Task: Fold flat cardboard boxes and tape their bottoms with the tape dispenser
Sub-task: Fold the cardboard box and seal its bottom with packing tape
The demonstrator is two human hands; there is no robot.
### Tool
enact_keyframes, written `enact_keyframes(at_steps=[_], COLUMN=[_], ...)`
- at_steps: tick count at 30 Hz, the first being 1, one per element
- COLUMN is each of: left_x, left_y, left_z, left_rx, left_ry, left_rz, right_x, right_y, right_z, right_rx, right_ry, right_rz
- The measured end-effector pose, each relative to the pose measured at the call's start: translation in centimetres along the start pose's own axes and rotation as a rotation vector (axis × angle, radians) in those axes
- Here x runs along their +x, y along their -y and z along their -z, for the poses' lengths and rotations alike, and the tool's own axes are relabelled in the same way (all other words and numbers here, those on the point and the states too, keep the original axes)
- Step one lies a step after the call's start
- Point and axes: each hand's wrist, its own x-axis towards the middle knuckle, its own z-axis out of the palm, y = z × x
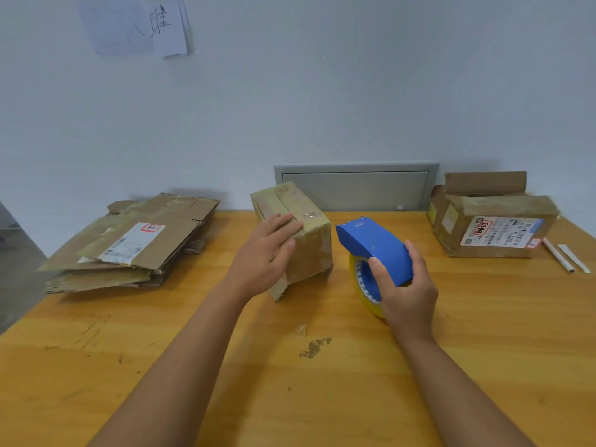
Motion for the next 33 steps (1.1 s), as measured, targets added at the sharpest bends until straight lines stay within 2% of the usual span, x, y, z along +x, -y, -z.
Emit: enact_keyframes(at_steps=[6,11,16,20,25,33], left_x=[0.7,0.7,0.1,0.2,0.1,0.1], left_y=[0.0,0.5,-0.1,-0.2,-0.5,-0.4], left_z=[0.2,0.5,0.1,1.6,3.3,3.3], left_rx=[0.082,0.081,0.082,0.009,0.091,0.124], left_ry=[-0.031,0.075,-0.018,0.145,0.378,0.381], left_rz=[-0.033,-0.035,-0.035,-0.02,-0.025,-0.029], right_x=[0.0,0.0,0.0,0.1,0.1,0.0], right_y=[-0.2,-0.4,-0.3,-0.3,-0.2,-0.1], right_z=[-0.1,-0.1,-0.1,0.0,-0.1,0.1], right_rx=[0.018,0.008,-0.009,0.01,0.019,0.008], right_ry=[-0.001,0.004,0.007,0.0,0.003,0.008], right_rz=[0.009,0.022,0.02,0.002,0.006,0.007])
